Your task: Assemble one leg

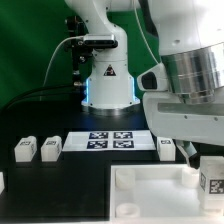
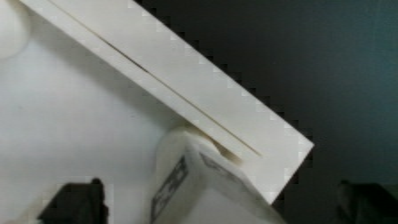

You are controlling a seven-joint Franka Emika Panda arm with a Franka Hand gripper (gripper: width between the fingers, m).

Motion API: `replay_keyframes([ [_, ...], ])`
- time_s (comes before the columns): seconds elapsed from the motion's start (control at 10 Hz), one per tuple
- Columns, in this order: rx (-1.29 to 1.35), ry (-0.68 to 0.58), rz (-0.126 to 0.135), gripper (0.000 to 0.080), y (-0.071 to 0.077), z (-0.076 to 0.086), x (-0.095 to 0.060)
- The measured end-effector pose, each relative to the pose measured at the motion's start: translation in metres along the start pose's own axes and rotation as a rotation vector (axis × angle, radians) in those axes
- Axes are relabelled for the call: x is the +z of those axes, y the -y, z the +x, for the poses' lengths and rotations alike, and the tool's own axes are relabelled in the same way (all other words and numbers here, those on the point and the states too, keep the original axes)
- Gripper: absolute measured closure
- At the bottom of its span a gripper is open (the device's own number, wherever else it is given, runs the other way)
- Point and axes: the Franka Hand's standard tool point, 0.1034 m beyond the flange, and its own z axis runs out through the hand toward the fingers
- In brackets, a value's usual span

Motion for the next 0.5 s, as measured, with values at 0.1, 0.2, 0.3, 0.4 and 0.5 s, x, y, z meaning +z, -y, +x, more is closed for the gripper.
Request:
replay_keyframes([
  [0.1, -0.111, 0.000, -0.001, 0.0151, -0.001, 0.001, 0.000],
  [0.2, -0.218, 0.000, -0.007, 0.0151, -0.001, 0.000, 0.000],
  [0.3, -0.415, -0.010, -0.060, 0.0151, -0.001, -0.003, 0.001],
  [0.4, -0.648, -0.012, -0.086, 0.0151, 0.000, 0.003, 0.000],
  [0.5, -0.721, -0.006, -0.091, 0.0151, 0.000, 0.007, -0.002],
])
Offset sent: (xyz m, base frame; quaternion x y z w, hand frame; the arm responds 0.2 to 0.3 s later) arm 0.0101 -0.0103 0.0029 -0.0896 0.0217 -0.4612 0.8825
